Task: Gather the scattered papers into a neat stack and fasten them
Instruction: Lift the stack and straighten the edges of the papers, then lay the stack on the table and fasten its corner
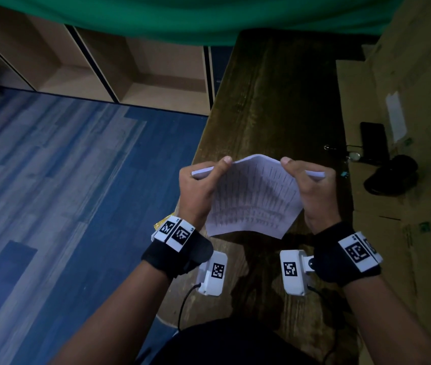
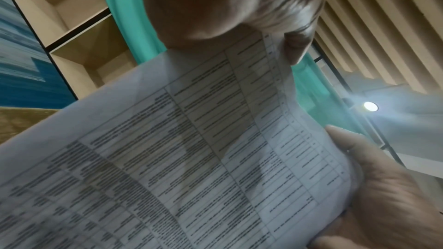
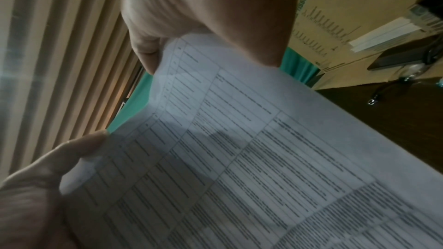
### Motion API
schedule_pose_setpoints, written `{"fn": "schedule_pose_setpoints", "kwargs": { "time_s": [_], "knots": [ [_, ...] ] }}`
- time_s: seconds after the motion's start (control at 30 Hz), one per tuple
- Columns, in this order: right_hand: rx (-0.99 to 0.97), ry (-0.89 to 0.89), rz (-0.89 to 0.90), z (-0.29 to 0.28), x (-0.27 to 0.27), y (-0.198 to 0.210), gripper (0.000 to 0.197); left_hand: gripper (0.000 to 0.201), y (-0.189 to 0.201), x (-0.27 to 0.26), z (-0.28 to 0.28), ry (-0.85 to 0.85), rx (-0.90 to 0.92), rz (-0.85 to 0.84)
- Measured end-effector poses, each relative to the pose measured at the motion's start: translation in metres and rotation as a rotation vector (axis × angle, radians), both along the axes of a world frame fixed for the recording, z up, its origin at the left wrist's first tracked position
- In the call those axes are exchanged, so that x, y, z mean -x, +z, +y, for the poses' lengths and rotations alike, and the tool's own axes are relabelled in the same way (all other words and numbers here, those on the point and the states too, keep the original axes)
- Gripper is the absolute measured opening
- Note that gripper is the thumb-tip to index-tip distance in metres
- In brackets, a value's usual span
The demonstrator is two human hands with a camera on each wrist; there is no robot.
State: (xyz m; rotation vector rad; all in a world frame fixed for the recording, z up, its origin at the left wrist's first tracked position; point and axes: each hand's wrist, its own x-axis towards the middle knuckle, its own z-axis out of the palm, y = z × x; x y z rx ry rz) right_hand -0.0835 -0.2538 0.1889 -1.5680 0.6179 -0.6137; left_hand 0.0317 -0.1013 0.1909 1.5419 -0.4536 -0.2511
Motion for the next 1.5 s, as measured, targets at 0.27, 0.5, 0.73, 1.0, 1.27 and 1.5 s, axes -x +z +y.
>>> {"fn": "schedule_pose_setpoints", "kwargs": {
  "time_s": [0.27,0.5,0.73,1.0,1.27,1.5],
  "knots": [
    [0.099,-0.003,-0.123,0.010,-0.002,0.014,0.020,0.006,0.014,0.001,-0.001,0.078,0.088,-0.044],
    [-0.157,-0.165,0.092,0.024,0.003,-0.008,0.046,0.016,-0.023,0.005,0.002,0.157,-0.070,-0.013],
    [-0.178,-0.183,0.098,0.011,0.002,-0.011,0.051,0.018,-0.028,-0.003,-0.001,0.114,-0.038,-0.037],
    [-0.237,-0.172,0.242,0.003,0.005,-0.043,0.118,0.021,-0.062,-0.007,-0.005,0.034,-0.144,0.091],
    [-0.384,-0.023,0.077,-0.066,0.014,-0.044,0.035,0.023,-0.041,-0.042,-0.042,-0.177,-0.412,-0.292],
    [-0.175,-0.253,0.525,-0.213,0.001,-0.136,0.040,0.045,-0.045,-0.080,-0.049,-0.462,-0.713,-0.323]
  ]
}}
